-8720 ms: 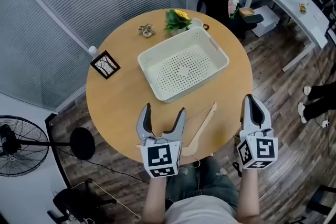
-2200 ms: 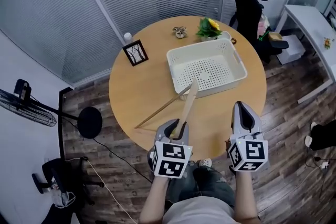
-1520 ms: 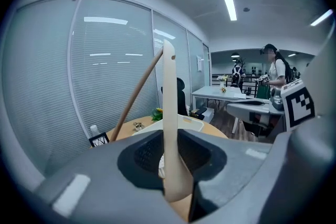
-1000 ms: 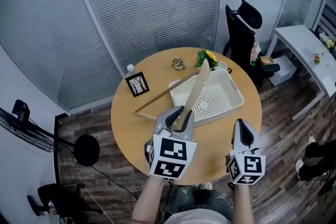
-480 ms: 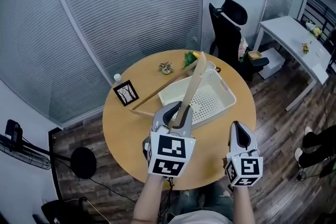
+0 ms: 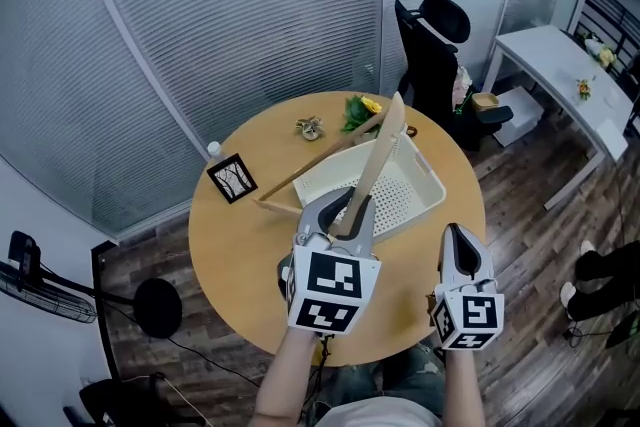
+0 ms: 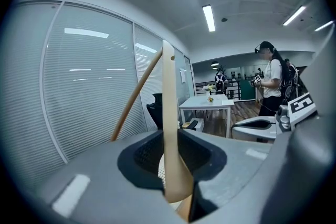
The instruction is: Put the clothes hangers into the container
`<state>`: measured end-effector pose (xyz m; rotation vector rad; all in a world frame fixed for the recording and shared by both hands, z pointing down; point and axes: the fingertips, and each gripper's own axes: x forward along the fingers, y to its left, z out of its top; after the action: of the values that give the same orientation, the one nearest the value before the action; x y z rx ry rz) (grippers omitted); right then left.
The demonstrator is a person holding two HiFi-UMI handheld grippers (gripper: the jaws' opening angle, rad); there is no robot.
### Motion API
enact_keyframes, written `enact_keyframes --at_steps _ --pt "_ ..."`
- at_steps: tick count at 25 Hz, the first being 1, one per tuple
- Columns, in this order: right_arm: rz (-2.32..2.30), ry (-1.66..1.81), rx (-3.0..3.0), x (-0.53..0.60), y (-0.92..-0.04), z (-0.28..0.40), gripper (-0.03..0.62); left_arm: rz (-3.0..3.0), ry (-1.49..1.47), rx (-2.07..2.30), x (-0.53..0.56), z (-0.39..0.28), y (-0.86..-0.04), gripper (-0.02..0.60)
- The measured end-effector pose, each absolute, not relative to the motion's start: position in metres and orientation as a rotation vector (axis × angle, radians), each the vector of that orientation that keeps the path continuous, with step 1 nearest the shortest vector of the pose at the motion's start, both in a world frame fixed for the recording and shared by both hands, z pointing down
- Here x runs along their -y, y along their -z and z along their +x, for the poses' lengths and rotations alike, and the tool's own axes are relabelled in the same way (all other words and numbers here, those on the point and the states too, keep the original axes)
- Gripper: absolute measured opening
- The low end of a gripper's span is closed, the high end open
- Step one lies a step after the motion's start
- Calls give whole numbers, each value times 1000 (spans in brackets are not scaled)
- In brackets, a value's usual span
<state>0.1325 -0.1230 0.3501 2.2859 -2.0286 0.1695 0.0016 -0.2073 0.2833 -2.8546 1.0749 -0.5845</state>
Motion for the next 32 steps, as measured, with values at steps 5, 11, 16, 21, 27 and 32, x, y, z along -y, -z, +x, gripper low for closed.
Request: enact_keyframes --at_steps 5,11,16,21,27,32 --pt "2267 -172 2043 141 -349 160 21 -2843 603 -1123 221 20 -285 89" --pt "2224 -168 2103 165 -350 192 21 -2823 614 -1183 233 44 -288 89" --pt "2184 -173 2163 185 -349 219 21 -2801 628 -1253 243 66 -291 89" --pt "2133 -183 2209 207 -352 240 21 -2769 647 -1293 256 89 -292 89" --pt "2082 -202 2254 226 -357 258 21 -2762 674 -1311 263 116 -299 89" --pt "2041 -214 2284 241 -358 269 21 -2763 703 -1311 270 135 -305 89"
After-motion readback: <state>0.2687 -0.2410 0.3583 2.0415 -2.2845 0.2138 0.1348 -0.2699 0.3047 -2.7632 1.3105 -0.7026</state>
